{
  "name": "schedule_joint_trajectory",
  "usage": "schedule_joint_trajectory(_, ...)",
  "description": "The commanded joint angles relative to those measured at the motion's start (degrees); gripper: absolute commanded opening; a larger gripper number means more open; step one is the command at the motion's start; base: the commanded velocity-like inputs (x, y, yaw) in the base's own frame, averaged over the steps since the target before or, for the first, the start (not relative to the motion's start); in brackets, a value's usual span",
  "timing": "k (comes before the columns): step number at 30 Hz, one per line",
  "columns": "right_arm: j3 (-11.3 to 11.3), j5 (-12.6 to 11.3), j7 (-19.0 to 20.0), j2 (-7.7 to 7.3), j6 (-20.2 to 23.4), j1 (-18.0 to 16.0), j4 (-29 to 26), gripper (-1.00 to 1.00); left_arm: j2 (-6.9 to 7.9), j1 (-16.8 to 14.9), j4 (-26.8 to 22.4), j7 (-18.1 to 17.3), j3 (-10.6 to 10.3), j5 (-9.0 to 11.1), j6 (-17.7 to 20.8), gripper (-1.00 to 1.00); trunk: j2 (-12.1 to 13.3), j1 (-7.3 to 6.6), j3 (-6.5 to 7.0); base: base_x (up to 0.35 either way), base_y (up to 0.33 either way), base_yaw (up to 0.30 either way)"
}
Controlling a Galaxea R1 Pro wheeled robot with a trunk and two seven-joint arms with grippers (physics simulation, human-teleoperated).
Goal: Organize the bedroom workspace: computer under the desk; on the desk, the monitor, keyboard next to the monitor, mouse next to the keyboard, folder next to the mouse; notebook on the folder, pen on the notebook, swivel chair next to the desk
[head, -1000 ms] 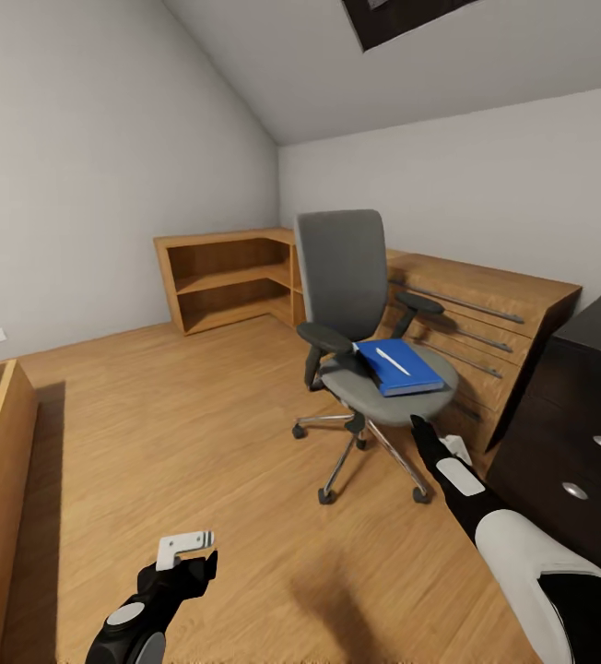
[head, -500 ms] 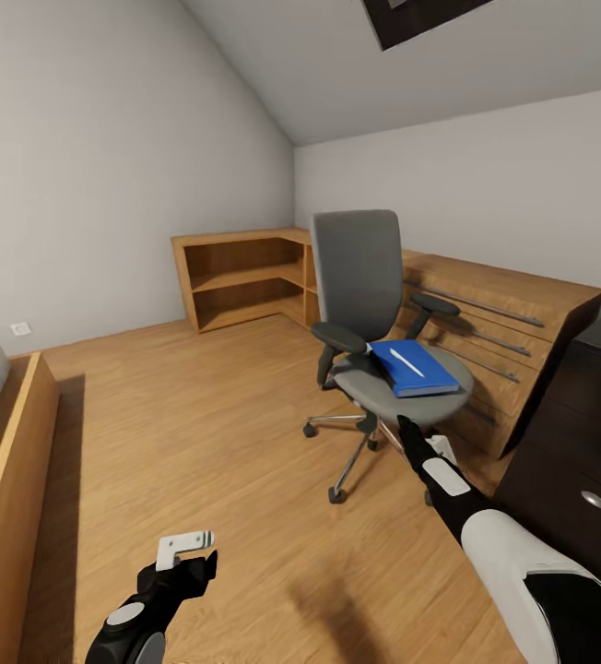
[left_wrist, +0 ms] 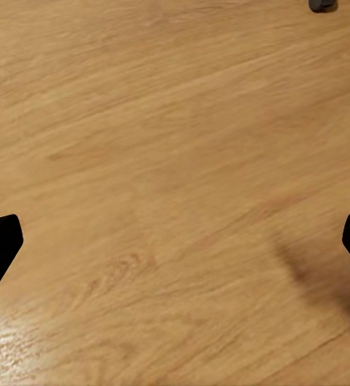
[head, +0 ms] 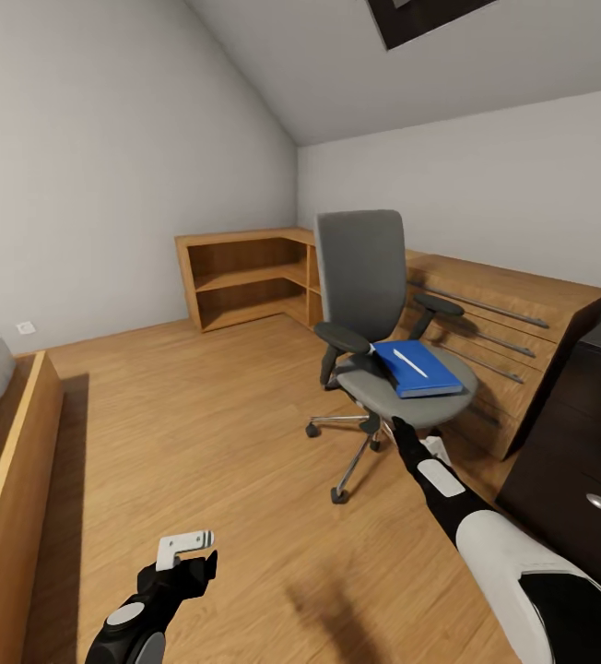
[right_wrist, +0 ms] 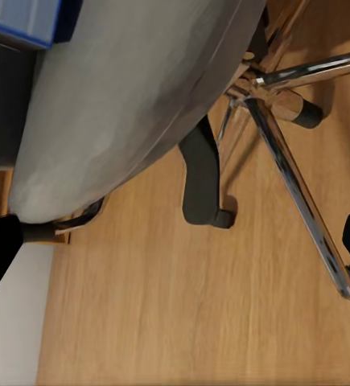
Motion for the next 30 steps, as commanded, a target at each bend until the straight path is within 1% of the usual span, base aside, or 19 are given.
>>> schedule_joint_trajectory(1,0.2,-0.5,0.2,0.01,-0.2,0.0,0.0,1.00,0.06,0.0,-0.1,0.6,-0.1,0.6,0.1,1.00,0.0,-0.01,-0.05,0.000,0.000,0.001)
schedule_joint_trajectory(12,0.2,-0.6,0.4,0.04,-0.2,0.0,0.1,1.00,0.06,0.0,-0.1,0.6,-0.1,0.6,0.1,1.00,0.0,-0.01,-0.05,0.008,0.000,0.000)
schedule_joint_trajectory(21,0.2,-0.7,0.4,0.05,-0.1,0.0,0.1,1.00,0.06,0.0,-0.1,0.6,-0.1,0.6,0.1,1.00,0.0,-0.01,-0.05,0.179,0.000,0.000)
schedule_joint_trajectory(30,0.2,-0.6,0.4,0.05,-0.1,0.0,0.1,1.00,0.06,0.0,-0.1,0.6,-0.1,0.6,0.1,1.00,0.0,-0.01,-0.05,0.027,0.000,0.000)
